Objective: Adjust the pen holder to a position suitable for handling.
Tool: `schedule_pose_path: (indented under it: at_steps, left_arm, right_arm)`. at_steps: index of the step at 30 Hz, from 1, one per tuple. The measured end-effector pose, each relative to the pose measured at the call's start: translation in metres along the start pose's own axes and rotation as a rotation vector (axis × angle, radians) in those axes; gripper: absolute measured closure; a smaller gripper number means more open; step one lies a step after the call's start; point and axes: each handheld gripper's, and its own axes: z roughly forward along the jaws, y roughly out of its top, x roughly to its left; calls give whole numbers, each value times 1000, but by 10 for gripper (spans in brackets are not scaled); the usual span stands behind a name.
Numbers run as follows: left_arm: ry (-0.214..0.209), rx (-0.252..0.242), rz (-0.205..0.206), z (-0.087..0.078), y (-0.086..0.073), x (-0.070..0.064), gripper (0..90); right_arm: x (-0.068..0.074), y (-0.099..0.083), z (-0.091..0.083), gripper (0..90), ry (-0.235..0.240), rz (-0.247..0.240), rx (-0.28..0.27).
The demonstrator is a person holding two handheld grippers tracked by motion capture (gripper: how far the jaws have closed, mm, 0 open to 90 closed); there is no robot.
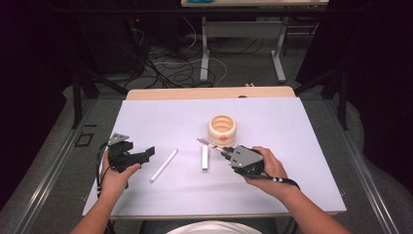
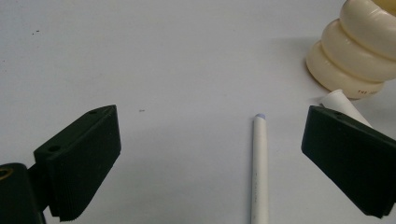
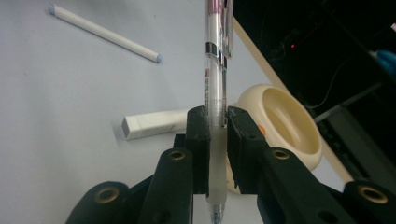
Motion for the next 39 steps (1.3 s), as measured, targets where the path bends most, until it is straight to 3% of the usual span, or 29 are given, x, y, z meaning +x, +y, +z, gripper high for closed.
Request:
schedule_pose_path:
  at_steps: [7,10,11,12,16,17,20,25,29,32,36,39]
  left_arm:
    - [4,-8,-2,1,0,0,48]
    - [3,-7,0,-1,1,1,48]
    - [8,-9,-6,-2,1,2,48]
    - [10,-16,-11,-2,1,3,48]
    - [16,-19,-21,-4,1,6,48]
    - [16,-20,-19,-4,1,7,48]
    - [21,-26,-15,-4,2,5,49]
    - [12,-8,4,-6,4,3,50]
    - [-28,8,6,-5,6,-2,53]
    - [-35,-5,30,-6,10,-9,83]
    - [-80,16,48,-9,17,-20,128]
    - [-102,26,84,-9,22,-29,142]
  right_arm:
    - [8,4,0,794,-66,-180,-9]
    - [11,6,0,794,-99,-298,5]
    - [13,6,0,794,-116,-301,2]
    - [13,7,0,795,-123,-362,11]
    - [16,8,2,795,-151,-469,21]
    - [18,9,1,795,-163,-469,35]
    - [18,11,1,795,-169,-576,30]
    - [22,16,-1,795,-149,-741,70]
    - [24,21,-1,795,-115,-876,94]
    - [25,22,-1,795,-101,-933,121]
    - [25,25,-2,795,-95,-1010,134]
    - [24,29,-4,795,-86,-1078,151]
